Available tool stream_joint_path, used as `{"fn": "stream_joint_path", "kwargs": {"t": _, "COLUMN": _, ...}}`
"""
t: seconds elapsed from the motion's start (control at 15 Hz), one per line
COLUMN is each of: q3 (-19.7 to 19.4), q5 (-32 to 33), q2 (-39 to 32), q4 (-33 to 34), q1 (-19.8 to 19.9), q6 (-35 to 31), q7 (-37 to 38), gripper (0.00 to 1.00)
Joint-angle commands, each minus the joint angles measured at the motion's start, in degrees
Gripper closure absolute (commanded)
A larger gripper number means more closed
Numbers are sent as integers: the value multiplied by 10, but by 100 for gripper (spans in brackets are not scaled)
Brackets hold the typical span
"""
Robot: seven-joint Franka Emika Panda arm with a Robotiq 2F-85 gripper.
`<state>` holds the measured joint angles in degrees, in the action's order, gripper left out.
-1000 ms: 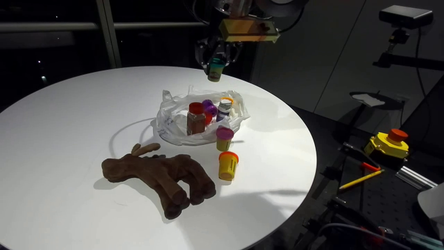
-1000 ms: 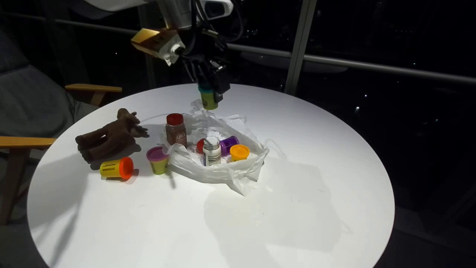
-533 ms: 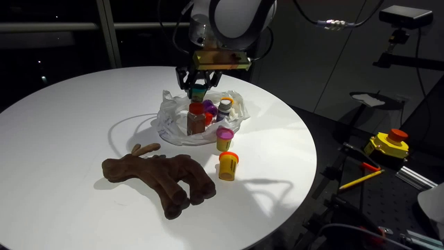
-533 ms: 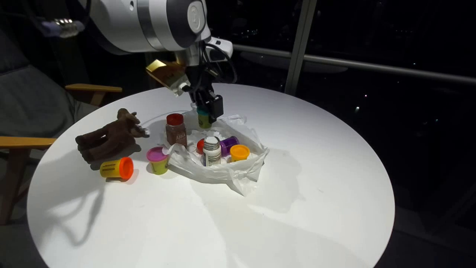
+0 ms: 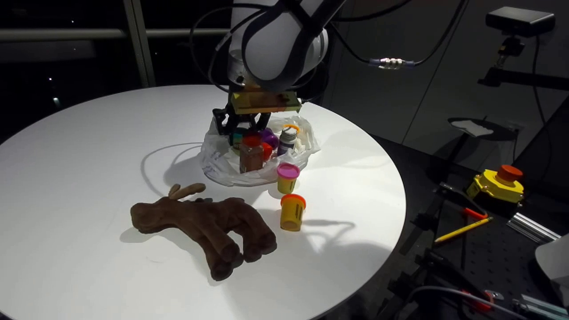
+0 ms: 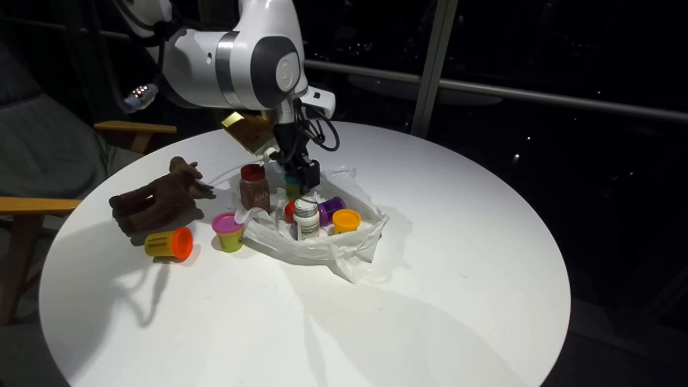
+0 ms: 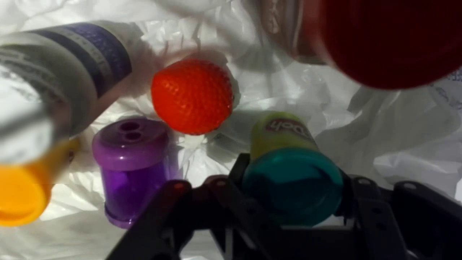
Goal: Put all the contents in the white plastic bag
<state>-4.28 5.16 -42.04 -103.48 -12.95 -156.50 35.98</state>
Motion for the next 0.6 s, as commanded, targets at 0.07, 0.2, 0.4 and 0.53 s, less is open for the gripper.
{"fn": "stream_joint_path", "kwargs": {"t": 0.07, "q3": -17, "q5": -18, "q2": 13, "q4": 7, "q1": -20, "q6": 0, "q7": -12, "gripper": 20}}
{"fn": "stream_joint_path", "kwargs": {"t": 0.2, "q3": -39, "q5": -4, "q2": 61, "q4": -28, "q1": -47, "q6": -4, "q7": 8, "gripper": 3}}
{"fn": "stream_joint_path", "kwargs": {"t": 0.4, "q3": -60, "q5": 14, "q2": 143, "q4": -85, "q1": -84, "q6": 15, "q7": 24, "gripper": 0}}
{"fn": "stream_joint_path", "kwargs": {"t": 0.53, "q3": -84, "q5": 40, "q2": 195, "q4": -117, "q1": -117, "q6": 25, "q7": 66, "gripper": 0}}
